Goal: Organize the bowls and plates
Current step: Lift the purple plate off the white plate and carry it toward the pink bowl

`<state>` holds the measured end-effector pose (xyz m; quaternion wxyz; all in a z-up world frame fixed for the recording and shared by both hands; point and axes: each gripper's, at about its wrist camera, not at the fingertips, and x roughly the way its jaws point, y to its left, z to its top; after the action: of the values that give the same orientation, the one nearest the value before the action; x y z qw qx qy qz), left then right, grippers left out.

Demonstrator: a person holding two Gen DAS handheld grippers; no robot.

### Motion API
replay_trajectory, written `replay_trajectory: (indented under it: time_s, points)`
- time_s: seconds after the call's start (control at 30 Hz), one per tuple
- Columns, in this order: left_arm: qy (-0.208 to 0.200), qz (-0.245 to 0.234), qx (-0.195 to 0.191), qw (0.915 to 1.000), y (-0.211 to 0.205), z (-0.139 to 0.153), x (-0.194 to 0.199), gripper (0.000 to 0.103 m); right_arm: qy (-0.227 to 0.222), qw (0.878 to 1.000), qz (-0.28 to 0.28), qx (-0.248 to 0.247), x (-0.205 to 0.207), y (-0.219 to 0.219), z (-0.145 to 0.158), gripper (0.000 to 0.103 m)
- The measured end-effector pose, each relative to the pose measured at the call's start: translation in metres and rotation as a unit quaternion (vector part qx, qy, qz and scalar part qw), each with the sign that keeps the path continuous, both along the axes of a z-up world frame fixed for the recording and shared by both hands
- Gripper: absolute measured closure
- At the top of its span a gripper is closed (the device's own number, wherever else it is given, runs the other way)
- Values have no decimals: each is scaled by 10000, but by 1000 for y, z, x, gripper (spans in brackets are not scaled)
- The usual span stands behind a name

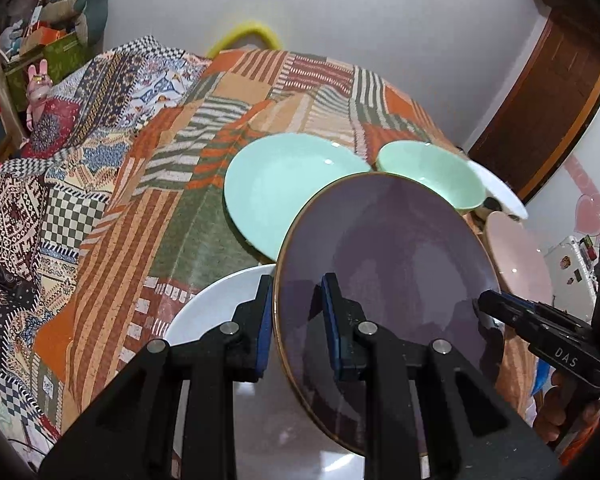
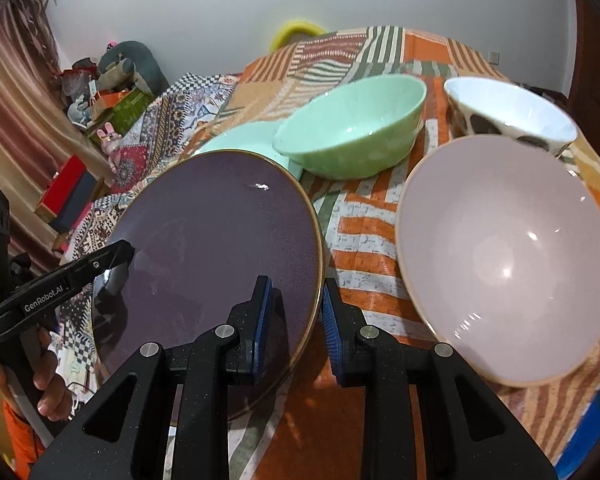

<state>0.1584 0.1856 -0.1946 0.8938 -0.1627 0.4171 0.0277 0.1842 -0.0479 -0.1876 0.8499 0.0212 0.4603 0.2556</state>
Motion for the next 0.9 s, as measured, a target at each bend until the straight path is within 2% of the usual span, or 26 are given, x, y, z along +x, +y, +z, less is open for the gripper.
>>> replay_trajectory:
  time_s: [0.57, 0.9]
  points:
    - [-510, -189, 129, 9984, -44, 58, -51, 80, -503, 9985, -103, 192, -35, -31, 43, 80]
    - [-414, -302, 177, 9985, -70, 62, -74, 80, -548, 9980, -187, 244, -53, -53, 46, 80]
